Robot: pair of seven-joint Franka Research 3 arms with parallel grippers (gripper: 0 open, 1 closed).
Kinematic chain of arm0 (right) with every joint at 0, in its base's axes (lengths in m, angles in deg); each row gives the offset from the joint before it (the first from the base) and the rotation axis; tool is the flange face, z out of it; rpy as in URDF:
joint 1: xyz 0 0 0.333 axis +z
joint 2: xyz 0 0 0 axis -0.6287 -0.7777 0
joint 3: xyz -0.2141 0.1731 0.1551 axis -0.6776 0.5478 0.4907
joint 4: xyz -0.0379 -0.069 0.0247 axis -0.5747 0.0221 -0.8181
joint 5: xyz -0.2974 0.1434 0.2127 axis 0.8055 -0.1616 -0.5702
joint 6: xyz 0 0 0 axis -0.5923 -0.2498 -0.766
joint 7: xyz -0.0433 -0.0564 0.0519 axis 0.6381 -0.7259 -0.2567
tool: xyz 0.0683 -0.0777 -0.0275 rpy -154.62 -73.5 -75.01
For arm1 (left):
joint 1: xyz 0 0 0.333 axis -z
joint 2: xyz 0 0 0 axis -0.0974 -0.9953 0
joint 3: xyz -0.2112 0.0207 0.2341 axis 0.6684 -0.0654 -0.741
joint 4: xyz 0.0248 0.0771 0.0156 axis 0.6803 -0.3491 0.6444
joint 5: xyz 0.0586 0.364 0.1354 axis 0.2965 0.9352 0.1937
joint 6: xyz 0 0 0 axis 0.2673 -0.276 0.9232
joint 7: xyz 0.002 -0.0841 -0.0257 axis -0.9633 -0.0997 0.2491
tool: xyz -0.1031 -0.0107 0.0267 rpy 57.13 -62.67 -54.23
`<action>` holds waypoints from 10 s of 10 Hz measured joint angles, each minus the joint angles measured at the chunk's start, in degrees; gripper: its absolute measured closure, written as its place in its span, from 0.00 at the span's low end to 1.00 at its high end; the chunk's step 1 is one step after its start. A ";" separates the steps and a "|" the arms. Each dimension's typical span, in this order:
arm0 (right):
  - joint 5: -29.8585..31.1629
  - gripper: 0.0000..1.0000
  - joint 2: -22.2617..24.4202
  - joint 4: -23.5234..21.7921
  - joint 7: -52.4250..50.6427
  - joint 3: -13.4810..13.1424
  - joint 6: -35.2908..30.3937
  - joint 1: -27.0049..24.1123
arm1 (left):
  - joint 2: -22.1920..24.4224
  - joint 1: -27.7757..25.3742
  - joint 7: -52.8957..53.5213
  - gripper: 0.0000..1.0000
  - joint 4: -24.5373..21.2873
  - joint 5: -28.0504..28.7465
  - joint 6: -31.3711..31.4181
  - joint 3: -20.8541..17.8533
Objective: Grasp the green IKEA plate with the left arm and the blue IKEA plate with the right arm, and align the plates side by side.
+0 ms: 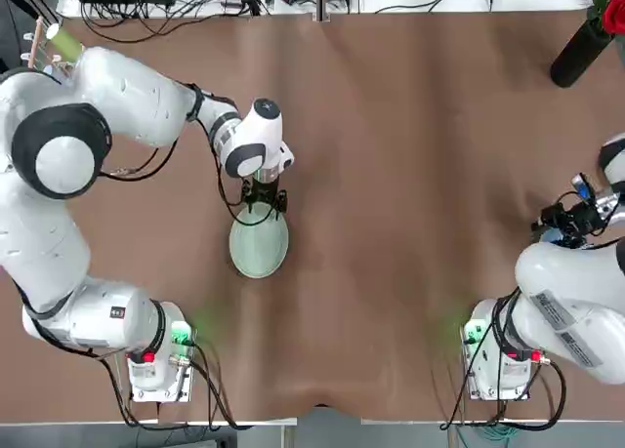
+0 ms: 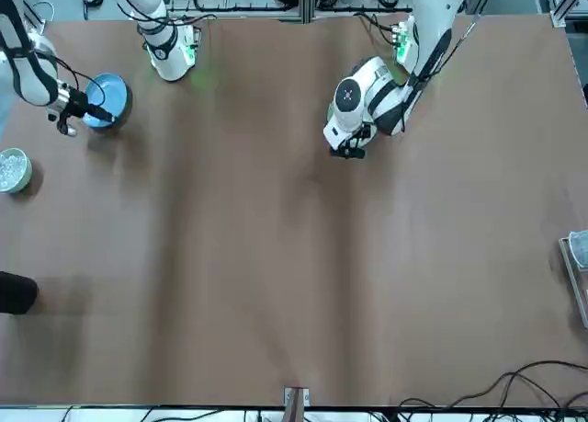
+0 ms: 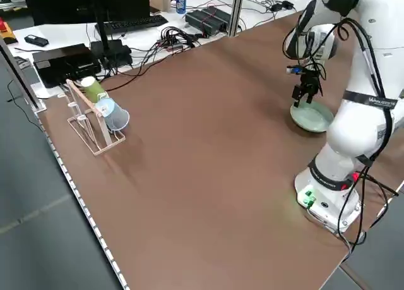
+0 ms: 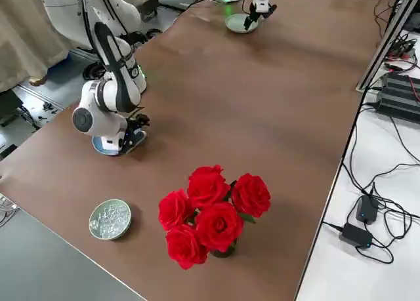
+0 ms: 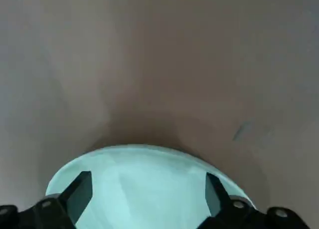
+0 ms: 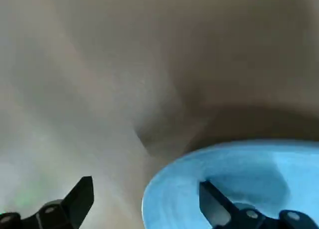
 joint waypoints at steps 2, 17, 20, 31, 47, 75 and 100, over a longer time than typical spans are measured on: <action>-4.11 0.03 -1.18 0.01 -1.34 0.15 0.07 2.86 | -1.17 0.00 0.00 0.00 1.55 0.03 0.00 -0.20; -34.10 0.04 -1.36 1.40 -1.92 4.01 -0.80 28.11 | -7.53 -0.02 0.00 0.00 9.53 2.22 0.00 -1.88; -38.05 0.04 -2.62 1.54 -1.91 4.00 0.35 31.29 | -8.85 0.04 0.00 0.00 11.53 2.58 0.00 -2.29; -64.53 0.04 -6.39 6.27 -2.06 4.03 1.51 51.37 | -12.44 0.08 0.04 0.00 19.02 3.77 0.00 -4.18; -91.85 0.04 -17.98 24.93 -2.06 4.02 7.25 70.08 | -21.65 7.92 0.85 0.00 36.03 8.05 -0.05 -10.68; -107.44 0.04 -26.45 39.91 -1.84 3.98 12.33 81.34 | -28.84 17.09 -2.37 0.00 51.57 7.67 -0.16 -15.65; -113.86 0.04 -28.22 42.65 -1.76 4.08 12.33 82.14 | -28.84 17.72 -4.50 0.00 51.70 7.67 -2.43 -15.35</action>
